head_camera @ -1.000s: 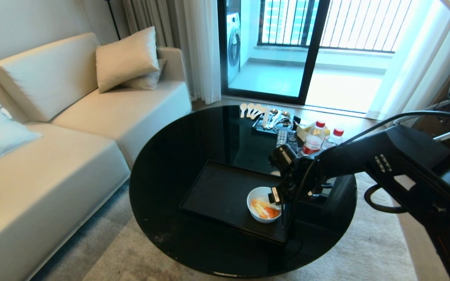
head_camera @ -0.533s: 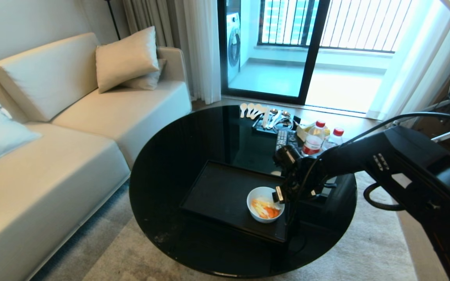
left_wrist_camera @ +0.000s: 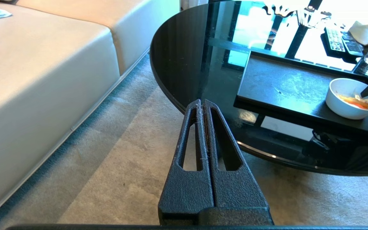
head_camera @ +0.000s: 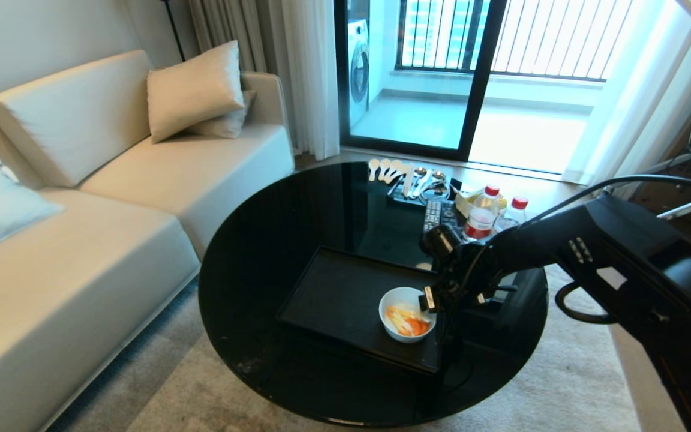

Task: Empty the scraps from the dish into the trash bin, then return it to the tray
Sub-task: Pick up the bowl with leftover food

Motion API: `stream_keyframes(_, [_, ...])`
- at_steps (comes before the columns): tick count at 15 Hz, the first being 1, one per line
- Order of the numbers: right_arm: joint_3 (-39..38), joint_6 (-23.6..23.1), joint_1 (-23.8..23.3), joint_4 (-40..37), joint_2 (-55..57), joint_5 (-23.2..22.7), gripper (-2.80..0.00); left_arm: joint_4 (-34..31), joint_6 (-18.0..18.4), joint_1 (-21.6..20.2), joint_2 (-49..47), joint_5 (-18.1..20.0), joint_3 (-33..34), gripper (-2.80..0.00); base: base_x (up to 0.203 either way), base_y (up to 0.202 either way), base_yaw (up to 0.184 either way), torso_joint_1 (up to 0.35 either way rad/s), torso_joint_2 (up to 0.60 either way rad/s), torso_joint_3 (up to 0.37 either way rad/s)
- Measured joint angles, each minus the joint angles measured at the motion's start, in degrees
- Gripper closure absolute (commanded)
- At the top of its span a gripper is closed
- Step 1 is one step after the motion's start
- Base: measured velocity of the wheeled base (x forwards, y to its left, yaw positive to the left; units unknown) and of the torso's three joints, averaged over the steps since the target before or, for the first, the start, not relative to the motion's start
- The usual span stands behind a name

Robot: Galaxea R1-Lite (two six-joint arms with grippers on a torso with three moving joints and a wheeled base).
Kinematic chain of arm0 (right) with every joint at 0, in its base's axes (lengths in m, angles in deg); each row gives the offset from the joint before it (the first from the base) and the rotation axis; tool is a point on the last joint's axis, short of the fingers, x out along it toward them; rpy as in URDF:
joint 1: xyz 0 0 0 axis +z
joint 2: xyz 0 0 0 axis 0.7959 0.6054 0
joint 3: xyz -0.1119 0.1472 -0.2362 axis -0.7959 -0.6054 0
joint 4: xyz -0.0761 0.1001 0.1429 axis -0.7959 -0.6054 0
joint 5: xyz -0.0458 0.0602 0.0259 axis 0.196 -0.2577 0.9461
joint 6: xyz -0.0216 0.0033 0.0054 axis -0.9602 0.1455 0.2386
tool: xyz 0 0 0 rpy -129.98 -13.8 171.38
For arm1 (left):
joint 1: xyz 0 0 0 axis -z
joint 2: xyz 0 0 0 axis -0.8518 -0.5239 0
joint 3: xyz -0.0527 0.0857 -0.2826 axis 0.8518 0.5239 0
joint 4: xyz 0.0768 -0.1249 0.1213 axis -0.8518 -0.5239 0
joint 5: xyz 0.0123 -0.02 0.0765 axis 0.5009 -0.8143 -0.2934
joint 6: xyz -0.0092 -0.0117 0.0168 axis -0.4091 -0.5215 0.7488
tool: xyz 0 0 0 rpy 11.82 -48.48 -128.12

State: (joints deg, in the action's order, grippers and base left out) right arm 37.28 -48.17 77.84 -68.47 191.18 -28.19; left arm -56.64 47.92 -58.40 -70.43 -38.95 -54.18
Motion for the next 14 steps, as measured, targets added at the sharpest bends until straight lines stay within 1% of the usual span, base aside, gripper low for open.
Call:
stream_keyframes(8, [0.02, 1.15, -0.13, 0.06, 1.05, 0.0, -2.8, 0.0, 0.0, 0.0, 0.0, 0.0, 0.0, 0.0, 0.0, 0.0, 0.0, 0.0, 0.0, 0.0])
stream_keyframes(9, [0.02, 1.16, -0.13, 0.11, 1.23, 0.04, -0.12, 0.0, 0.0, 0.0, 0.0, 0.02, 0.0, 0.0, 0.0, 0.0, 0.0, 0.0, 0.0, 0.0])
stream_keyframes(10, [0.17, 1.15, -0.16, 0.11, 1.43, 0.04, 0.0, 0.0, 0.0, 0.0, 0.0, 0.0, 0.0, 0.0, 0.0, 0.0, 0.0, 0.0, 0.0, 0.0])
stream_keyframes(14, [1.4, 1.18, -0.18, -0.02, 1.97, 0.01, 0.0, 0.0, -0.02, 0.0, 0.0, 0.0, 0.0, 0.0, 0.0, 0.0, 0.0, 0.0, 0.0, 0.0])
